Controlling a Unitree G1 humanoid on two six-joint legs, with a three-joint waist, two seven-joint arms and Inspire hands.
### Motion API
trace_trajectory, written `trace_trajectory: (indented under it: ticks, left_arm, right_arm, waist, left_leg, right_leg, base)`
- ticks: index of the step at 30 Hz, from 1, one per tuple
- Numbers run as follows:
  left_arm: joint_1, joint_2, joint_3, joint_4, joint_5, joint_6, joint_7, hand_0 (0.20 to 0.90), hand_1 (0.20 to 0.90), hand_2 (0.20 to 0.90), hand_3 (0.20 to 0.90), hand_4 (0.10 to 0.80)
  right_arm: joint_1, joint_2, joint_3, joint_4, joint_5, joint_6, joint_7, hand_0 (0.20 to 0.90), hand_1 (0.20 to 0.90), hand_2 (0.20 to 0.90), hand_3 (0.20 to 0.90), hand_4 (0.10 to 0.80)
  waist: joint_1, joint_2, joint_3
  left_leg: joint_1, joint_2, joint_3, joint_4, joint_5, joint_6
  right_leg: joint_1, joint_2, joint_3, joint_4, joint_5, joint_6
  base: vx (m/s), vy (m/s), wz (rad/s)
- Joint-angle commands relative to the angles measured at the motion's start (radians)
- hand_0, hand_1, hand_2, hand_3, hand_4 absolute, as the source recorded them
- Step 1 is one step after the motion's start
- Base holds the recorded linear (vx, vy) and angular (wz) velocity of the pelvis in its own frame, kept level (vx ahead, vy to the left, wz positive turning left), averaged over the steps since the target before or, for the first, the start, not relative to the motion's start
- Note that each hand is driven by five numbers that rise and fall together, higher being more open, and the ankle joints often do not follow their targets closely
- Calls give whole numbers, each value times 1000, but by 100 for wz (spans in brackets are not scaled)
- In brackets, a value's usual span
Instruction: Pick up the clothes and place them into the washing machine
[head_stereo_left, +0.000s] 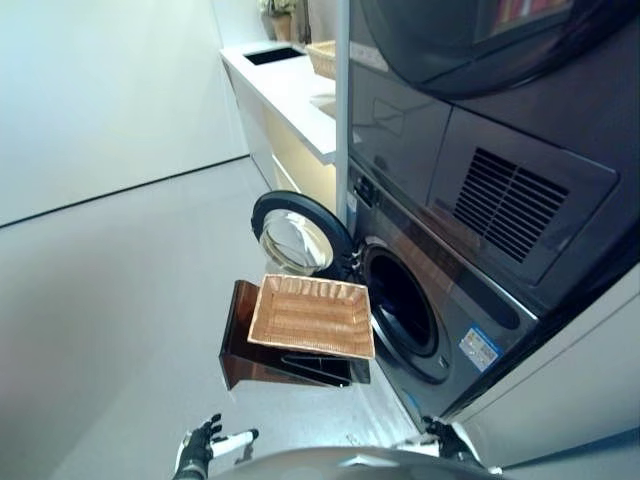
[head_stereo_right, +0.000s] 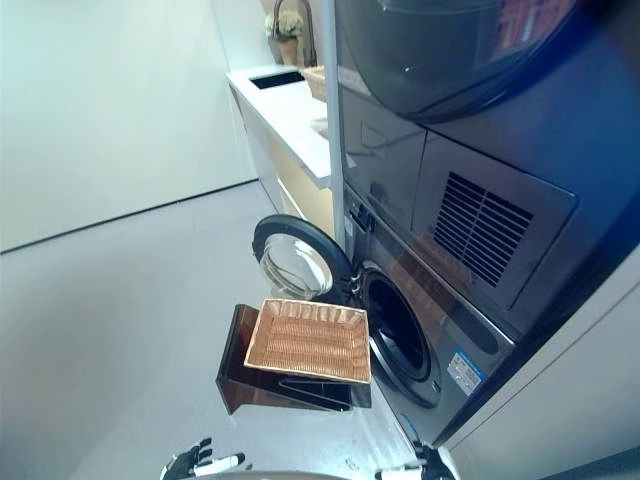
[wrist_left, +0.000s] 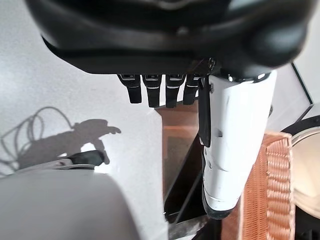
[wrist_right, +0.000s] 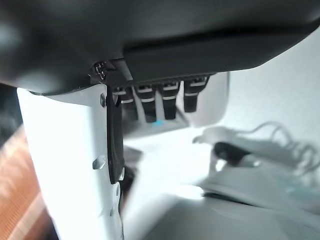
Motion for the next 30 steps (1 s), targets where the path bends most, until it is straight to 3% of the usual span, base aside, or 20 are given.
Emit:
trace_trajectory:
  ticks: [1,9,18,30]
  left_arm:
    - [-66,16,57,66,48,-3,-15,900,900,900,900,800]
    - [-73,-20,52,95,74,46,-54,900,900,900,900,800]
    - [-88,-55,-28,59,143,81,-100,900,900,900,900,800]
    - [-95,-54,-67,27,168,85,-96,900,900,900,900,800]
  right_arm:
    - [-12,-2,22,34,-85,7,-20,900,900,900,900,800]
    - [-31,10,1,128,-70,42,-8,900,900,900,900,800]
    - [-93,-18,12,209,-112,84,22,900,900,900,900,800]
    - [-119,-36,26,203,-101,86,22,900,900,900,900,800]
  waist:
    - [-9,-55,0]
    - [-5,-54,-13]
    - [6,-32,-29]
    - [10,-26,-36]
  left_leg:
    - [6,-7,-15,19,-55,-53]
    - [42,10,-21,16,-64,-56]
    - [78,17,-44,20,-82,-56]
    - [69,21,-57,19,-78,-57]
  right_leg:
    - [-26,-3,-28,29,21,-23]
    - [8,6,-30,27,5,-26]
    - [61,5,-54,26,-14,-27]
    - [62,9,-62,23,-19,-33]
  base:
    - [0,0,0]
    - [25,-11,2]
    - [44,4,6]
    - [1,-5,4]
